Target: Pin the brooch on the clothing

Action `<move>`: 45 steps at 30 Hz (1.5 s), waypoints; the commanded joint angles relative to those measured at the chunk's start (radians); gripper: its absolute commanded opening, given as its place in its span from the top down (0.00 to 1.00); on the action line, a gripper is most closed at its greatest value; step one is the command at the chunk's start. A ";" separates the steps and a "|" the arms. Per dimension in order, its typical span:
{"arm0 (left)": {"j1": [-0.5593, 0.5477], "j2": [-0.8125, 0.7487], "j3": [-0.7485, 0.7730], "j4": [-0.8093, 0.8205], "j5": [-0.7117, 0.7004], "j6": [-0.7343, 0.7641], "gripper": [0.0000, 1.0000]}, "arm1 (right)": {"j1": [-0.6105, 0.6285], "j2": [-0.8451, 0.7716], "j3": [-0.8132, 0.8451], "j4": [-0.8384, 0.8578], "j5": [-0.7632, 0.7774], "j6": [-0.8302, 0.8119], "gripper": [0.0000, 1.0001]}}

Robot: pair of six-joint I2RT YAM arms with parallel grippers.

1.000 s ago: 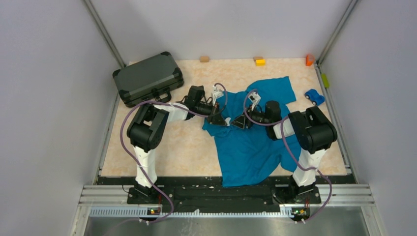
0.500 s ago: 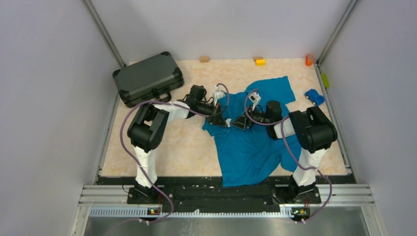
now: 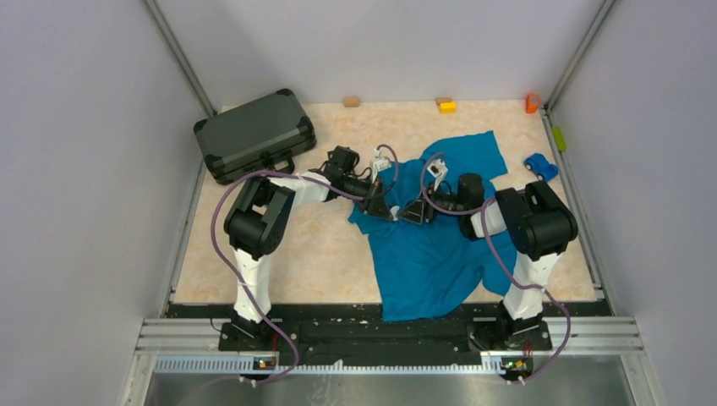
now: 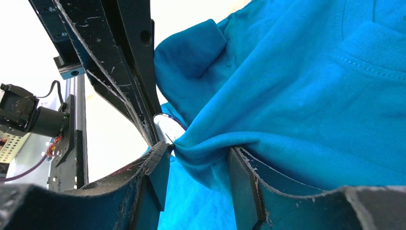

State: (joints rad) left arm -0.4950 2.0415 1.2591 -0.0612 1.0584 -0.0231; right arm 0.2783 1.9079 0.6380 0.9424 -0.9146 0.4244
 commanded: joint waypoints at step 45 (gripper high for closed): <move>0.032 -0.009 -0.076 0.330 0.106 -0.254 1.00 | -0.064 -0.105 -0.117 0.250 0.015 0.101 0.45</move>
State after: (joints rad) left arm -0.4736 2.0880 1.2053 0.1360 1.1213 -0.2192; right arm 0.2237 1.8038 0.5308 1.1030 -0.8810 0.5102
